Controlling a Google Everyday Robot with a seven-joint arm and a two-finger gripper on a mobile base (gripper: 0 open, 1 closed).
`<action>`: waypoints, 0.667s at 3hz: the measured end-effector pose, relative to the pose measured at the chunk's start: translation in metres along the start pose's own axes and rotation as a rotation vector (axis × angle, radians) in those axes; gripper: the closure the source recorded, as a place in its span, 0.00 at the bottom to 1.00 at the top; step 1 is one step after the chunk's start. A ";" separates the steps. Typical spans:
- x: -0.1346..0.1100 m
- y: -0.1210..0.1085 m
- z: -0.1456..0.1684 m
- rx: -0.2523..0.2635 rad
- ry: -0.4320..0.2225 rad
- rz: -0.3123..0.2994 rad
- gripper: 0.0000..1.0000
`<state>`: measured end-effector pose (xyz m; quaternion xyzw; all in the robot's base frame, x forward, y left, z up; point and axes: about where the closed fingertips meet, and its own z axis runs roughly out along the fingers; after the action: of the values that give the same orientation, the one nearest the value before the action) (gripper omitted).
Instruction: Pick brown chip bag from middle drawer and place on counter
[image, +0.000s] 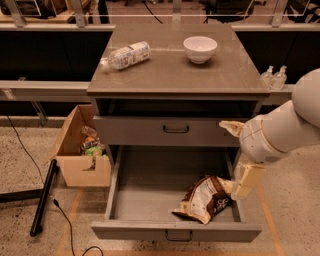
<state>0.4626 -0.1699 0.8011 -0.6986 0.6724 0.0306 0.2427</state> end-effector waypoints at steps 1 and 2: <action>0.015 0.003 0.009 -0.012 0.074 -0.039 0.00; 0.056 -0.006 0.023 -0.051 0.225 -0.177 0.00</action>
Offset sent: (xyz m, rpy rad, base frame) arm 0.0640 -0.1261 -0.0564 -0.6896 -0.1052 0.3330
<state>0.4802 -0.2128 0.7618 -0.7601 0.6301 -0.0526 0.1497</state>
